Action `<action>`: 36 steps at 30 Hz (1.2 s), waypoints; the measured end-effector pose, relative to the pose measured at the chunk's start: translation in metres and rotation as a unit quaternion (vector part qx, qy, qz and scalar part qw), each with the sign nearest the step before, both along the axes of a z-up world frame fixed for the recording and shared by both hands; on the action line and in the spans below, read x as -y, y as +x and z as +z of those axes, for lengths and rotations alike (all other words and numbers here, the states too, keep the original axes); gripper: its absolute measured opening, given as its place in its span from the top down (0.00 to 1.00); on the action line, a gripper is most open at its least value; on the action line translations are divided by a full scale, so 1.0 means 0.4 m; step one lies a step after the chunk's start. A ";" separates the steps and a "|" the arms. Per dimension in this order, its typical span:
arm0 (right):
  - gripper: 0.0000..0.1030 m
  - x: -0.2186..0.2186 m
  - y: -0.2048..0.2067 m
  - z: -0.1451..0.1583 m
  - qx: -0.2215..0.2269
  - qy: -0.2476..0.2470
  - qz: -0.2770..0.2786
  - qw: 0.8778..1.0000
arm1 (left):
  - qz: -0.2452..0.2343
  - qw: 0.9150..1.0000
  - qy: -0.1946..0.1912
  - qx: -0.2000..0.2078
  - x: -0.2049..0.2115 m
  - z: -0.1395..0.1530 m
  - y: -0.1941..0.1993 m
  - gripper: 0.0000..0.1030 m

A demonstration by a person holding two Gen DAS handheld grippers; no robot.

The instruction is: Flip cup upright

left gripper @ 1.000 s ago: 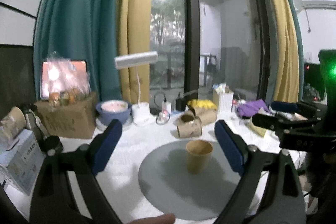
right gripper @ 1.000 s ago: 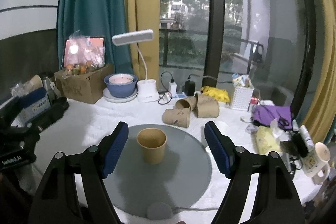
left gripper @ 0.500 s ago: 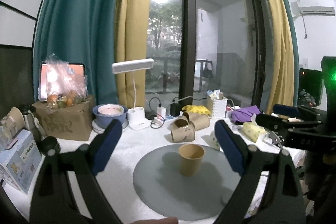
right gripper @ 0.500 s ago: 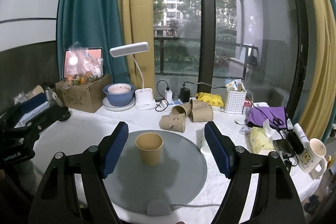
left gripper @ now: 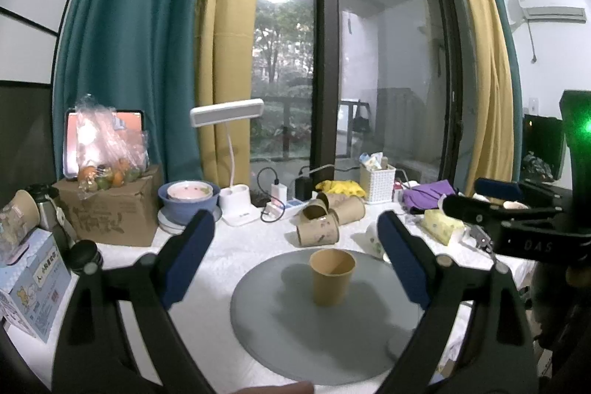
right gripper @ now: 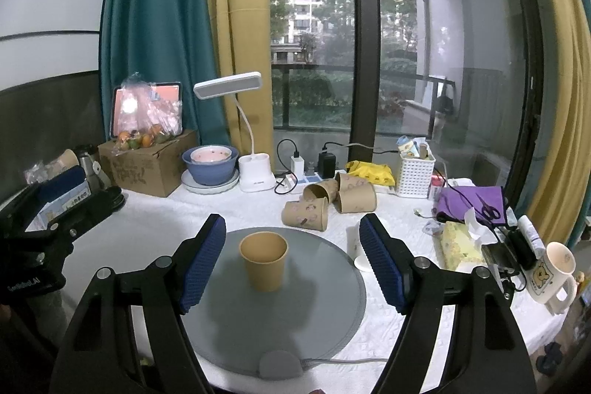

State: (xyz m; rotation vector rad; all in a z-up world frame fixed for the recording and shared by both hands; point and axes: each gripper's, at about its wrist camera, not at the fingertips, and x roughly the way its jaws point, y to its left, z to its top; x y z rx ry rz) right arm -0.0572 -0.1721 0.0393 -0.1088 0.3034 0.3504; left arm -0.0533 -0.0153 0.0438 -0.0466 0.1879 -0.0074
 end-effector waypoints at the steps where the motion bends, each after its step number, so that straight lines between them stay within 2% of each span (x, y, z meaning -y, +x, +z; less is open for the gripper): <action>1: 0.24 -0.001 0.000 0.000 0.000 0.000 0.000 1.000 | 0.000 1.000 0.001 0.000 0.001 0.000 -0.001 0.12; 36: 0.24 -0.015 0.005 -0.007 -0.009 0.004 0.009 1.000 | -0.004 1.000 0.000 -0.006 0.006 0.000 0.004 0.12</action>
